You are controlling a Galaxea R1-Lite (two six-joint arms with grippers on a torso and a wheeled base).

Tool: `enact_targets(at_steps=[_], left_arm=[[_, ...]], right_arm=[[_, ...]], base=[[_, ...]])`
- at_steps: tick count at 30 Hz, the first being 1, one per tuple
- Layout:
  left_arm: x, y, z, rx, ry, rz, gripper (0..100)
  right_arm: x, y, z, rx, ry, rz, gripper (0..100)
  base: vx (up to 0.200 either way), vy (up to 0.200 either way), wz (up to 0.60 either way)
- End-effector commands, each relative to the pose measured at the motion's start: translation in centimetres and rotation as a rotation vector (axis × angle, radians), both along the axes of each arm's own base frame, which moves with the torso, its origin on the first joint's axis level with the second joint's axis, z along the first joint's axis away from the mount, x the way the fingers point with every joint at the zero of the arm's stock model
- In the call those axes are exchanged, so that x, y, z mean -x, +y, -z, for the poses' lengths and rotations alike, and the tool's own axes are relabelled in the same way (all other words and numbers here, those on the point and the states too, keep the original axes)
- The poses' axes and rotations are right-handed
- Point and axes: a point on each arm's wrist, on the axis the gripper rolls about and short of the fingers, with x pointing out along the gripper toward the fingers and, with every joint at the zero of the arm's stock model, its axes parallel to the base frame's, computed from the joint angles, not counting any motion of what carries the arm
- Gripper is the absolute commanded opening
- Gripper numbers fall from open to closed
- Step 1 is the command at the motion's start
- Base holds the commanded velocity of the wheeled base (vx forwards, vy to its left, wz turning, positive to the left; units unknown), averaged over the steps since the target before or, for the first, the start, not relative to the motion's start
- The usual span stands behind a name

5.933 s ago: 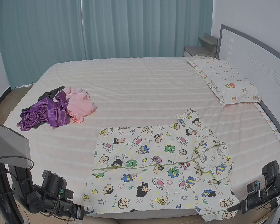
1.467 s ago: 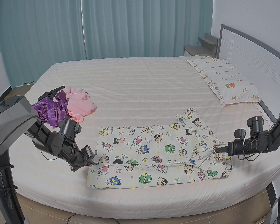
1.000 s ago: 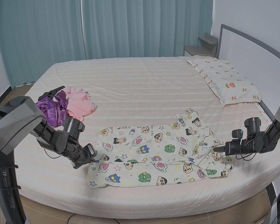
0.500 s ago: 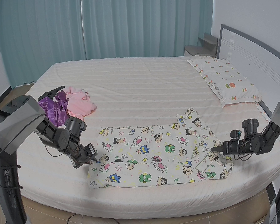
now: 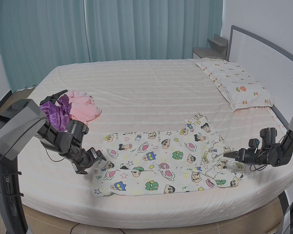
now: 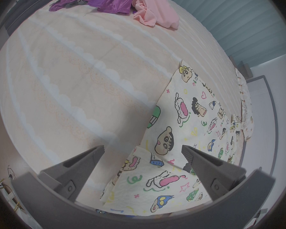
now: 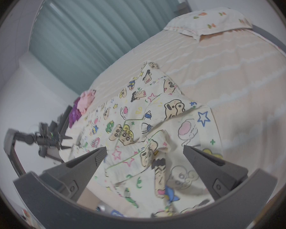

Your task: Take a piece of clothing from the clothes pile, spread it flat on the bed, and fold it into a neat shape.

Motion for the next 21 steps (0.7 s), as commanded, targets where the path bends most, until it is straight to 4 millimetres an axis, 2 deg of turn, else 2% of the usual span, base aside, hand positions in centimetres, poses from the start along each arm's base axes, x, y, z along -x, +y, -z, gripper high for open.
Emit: enact_targets(at_steps=[1, 4, 8, 13, 15, 21], left_arm=[[1.3, 1.9, -2.1, 0.076, -0.018, -0.017, 100], [3.7, 2.8, -3.5, 0.188, -0.026, -0.029, 100], [6.3, 3.0, -4.1, 0.289, -0.096, -0.029, 100], [7.5, 2.9, -4.3, 0.374, -0.153, -0.121, 100], [7.7, 3.0, -4.3, 0.391, -0.181, -0.128, 100], [8.2, 2.9, -3.7, 0.396, -0.193, -0.126, 100]], right_arm=[[2.7, 1.4, -2.5, -0.086, -0.043, 0.055, 100], [4.1, 3.8, -1.5, -0.125, -0.045, 0.152, 100], [4.3, 6.3, 1.0, -0.08, -0.068, 0.196, 100], [4.2, 8.6, 2.2, -0.092, -0.056, 0.299, 100], [4.3, 9.1, 2.3, -0.102, -0.045, 0.32, 100], [4.3, 9.0, 3.1, -0.106, -0.019, 0.401, 100]], base=[[0.0, 0.0, 0.0], [0.0, 0.0, 0.0], [0.0, 0.0, 0.0], [0.0, 0.0, 0.0], [0.0, 0.0, 0.0], [0.0, 0.0, 0.0]])
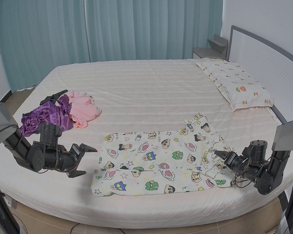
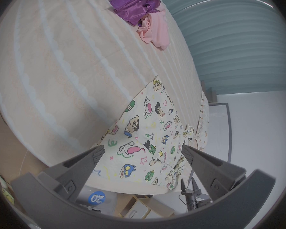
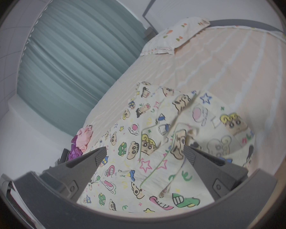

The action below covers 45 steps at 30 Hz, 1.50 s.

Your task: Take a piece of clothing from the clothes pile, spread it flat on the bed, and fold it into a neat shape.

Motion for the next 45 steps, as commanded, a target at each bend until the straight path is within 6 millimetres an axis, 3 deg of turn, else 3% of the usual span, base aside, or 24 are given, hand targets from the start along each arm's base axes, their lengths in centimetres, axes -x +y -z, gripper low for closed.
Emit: enact_targets(at_steps=[1, 25, 26, 38, 45], left_arm=[[1.1, 0.0, -0.2, 0.006, -0.001, 0.002, 100], [1.4, -0.5, 0.7, 0.006, -0.019, 0.016, 100], [1.4, -0.5, 0.7, 0.006, -0.019, 0.016, 100], [1.4, -0.4, 0.7, 0.006, -0.018, 0.014, 100], [1.4, -0.4, 0.8, 0.006, -0.016, 0.014, 100]], right_arm=[[0.3, 0.6, 1.9, -0.004, 0.064, 0.014, 100], [-2.2, 0.5, 3.5, -0.024, 0.032, 0.067, 100], [-2.3, 0.4, 3.5, -0.023, 0.03, 0.068, 0], [-1.5, 0.6, 2.8, -0.025, 0.037, 0.062, 0], [0.6, 0.5, 0.4, -0.032, 0.008, 0.051, 0]], base=[[0.0, 0.0, 0.0], [0.0, 0.0, 0.0], [0.0, 0.0, 0.0], [0.0, 0.0, 0.0], [0.0, 0.0, 0.0]])
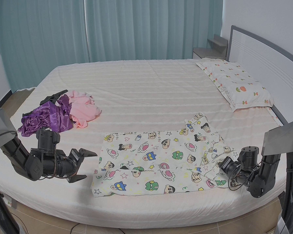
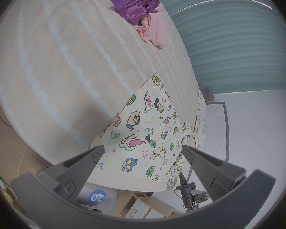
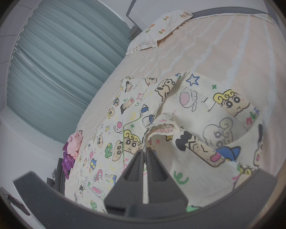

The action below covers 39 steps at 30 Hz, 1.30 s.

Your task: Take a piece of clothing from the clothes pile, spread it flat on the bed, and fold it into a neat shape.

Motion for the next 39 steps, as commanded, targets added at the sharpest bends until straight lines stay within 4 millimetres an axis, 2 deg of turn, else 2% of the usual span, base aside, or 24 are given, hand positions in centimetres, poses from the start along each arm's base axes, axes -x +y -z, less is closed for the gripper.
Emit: enact_targets(at_steps=[1, 8, 15, 26, 28, 29, 33, 39], left_arm=[[0.0, 0.0, 0.1, 0.0, 0.004, 0.0, 100], [0.0, 0.0, 0.1, -0.001, 0.003, 0.0, 100], [0.2, 0.0, 0.2, -0.004, 0.008, 0.002, 100], [0.2, -0.2, 0.4, -0.007, 0.012, 0.007, 100], [0.2, -0.2, 0.4, -0.009, 0.013, 0.006, 100], [0.2, -0.2, 0.4, -0.008, 0.012, 0.006, 100], [0.2, -0.2, 0.4, -0.009, 0.013, 0.007, 100], [0.2, -0.2, 0.4, -0.009, 0.013, 0.007, 100]], right_arm=[[1.5, 0.0, -2.1, -0.008, -0.038, -0.012, 0], [4.1, 0.9, -3.5, 0.011, -0.043, -0.026, 0], [6.3, 2.2, -2.9, 0.083, 0.01, -0.018, 0], [7.2, 2.4, -2.4, 0.088, 0.029, -0.003, 0], [7.9, 2.2, -2.0, 0.087, 0.048, -0.004, 0], [8.1, 2.2, -1.9, 0.092, 0.059, -0.007, 100], [9.5, 2.2, -1.8, 0.104, 0.102, -0.027, 100], [9.6, 2.4, -2.4, 0.097, 0.078, -0.023, 100]], base=[[0.0, 0.0, 0.0], [0.0, 0.0, 0.0], [0.0, 0.0, 0.0], [0.0, 0.0, 0.0], [0.0, 0.0, 0.0], [0.0, 0.0, 0.0], [0.0, 0.0, 0.0], [0.0, 0.0, 0.0]])
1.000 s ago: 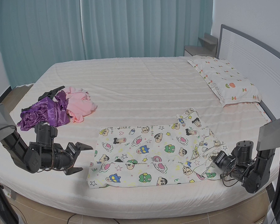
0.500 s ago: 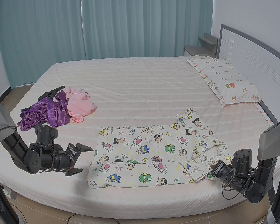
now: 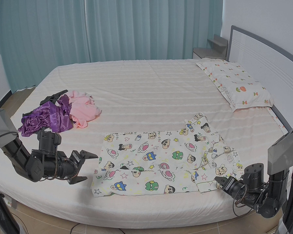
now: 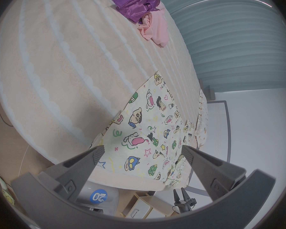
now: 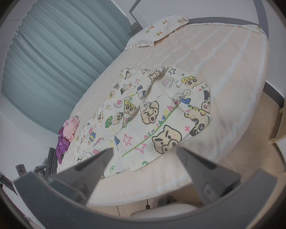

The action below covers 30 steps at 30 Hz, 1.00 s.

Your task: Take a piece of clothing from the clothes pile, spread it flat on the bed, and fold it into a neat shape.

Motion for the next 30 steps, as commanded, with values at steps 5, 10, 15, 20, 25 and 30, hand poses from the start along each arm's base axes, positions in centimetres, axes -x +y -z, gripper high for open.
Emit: enact_targets(at_steps=[5, 10, 15, 20, 25, 30], left_arm=[[0.0, 0.0, 0.0, 0.0, 0.002, 0.0, 100], [0.0, 0.0, 0.1, 0.001, 0.004, 0.001, 100], [0.1, 0.0, 0.1, 0.003, 0.003, 0.004, 100], [0.3, 0.0, 0.2, 0.007, -0.021, 0.008, 100], [0.5, -0.1, 0.5, 0.011, -0.052, 0.011, 100], [0.5, -0.1, 0.5, 0.014, -0.059, 0.01, 100]], right_arm=[[-0.5, -1.4, -1.5, 0.017, -0.076, 0.038, 100], [-3.0, -4.1, -1.9, 0.046, -0.137, 0.025, 100], [-4.8, -7.7, -0.9, 0.066, -0.158, -0.164, 100], [-7.8, -9.5, 1.4, 0.089, -0.17, -0.204, 100], [-9.8, -11.0, 2.6, 0.062, -0.147, -0.264, 100], [-10.5, -11.1, 3.0, 0.083, -0.118, -0.362, 100]], base=[[0.0, 0.0, 0.0], [0.0, 0.0, 0.0], [0.0, 0.0, 0.0], [0.0, 0.0, 0.0], [0.0, 0.0, 0.0], [0.0, 0.0, 0.0]])
